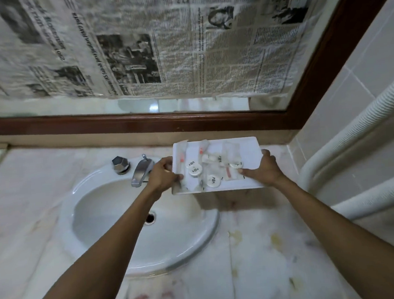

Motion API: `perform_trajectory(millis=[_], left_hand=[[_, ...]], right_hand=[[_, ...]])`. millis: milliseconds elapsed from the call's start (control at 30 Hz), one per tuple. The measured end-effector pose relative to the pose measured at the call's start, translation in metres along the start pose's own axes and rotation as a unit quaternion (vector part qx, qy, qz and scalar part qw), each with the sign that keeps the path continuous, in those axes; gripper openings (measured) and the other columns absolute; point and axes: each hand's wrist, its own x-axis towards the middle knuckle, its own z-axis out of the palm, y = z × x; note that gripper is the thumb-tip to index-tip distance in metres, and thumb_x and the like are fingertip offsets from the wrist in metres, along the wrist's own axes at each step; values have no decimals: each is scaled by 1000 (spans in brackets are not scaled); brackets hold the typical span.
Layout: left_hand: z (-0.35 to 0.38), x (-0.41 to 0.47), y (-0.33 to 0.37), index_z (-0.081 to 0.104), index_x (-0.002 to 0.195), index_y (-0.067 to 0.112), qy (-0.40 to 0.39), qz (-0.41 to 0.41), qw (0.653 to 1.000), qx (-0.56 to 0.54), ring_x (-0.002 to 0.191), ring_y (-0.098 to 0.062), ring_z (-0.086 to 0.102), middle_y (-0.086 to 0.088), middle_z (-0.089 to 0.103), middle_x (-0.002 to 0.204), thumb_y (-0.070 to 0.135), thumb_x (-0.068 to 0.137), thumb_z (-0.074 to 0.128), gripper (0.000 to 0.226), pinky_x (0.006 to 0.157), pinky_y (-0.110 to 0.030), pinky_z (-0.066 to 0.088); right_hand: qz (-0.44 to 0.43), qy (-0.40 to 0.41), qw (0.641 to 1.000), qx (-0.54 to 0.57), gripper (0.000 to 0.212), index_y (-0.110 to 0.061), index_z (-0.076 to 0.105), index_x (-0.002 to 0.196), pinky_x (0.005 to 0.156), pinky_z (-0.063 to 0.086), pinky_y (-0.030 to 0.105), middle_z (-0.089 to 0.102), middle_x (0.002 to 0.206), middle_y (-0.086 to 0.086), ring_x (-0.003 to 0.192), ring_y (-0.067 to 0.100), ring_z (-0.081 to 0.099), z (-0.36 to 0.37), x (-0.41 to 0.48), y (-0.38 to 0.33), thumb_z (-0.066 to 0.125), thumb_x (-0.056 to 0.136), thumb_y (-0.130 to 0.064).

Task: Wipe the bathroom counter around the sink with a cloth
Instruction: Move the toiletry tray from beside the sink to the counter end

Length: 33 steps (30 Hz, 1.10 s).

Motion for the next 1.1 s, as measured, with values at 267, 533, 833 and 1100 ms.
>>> perform_trajectory(millis=[267, 533, 833, 1100], left_hand=[[-126, -63, -47, 62, 130, 21, 32, 20, 998, -56, 82, -26, 66, -1, 58, 87, -2, 70, 83, 67, 72, -45, 62], [-268, -148, -130, 59, 137, 22, 112, 15, 990, -82, 78, -23, 59, -1, 54, 85, -4, 73, 83, 73, 65, -33, 51], [-388, -203, -216, 53, 146, 25, 202, -11, 972, -118, 79, -18, 62, 1, 55, 85, -2, 76, 82, 80, 65, -33, 54], [-482, -206, -280, 56, 144, 25, 285, -44, 950, -119, 82, -20, 64, -2, 57, 85, -2, 76, 82, 78, 74, -35, 59]], right_hand=[[-76, 14, 997, 21, 112, -9, 26, 149, 100, 42, 35, 37, 140, 16, 129, 30, 45, 75, -75, -87, 90, 64, -42], [-157, -21, 987, 31, 101, -11, 34, 143, 92, 42, 31, 40, 132, 13, 122, 28, 48, 191, -158, -171, 90, 64, -39], [-248, -69, 966, 9, 105, -18, 32, 144, 101, 45, 41, 39, 134, 11, 122, 30, 49, 304, -209, -266, 88, 62, -50], [-314, -136, 940, 5, 98, -17, 37, 140, 90, 43, 33, 42, 124, 9, 118, 28, 50, 411, -203, -365, 89, 62, -44]])
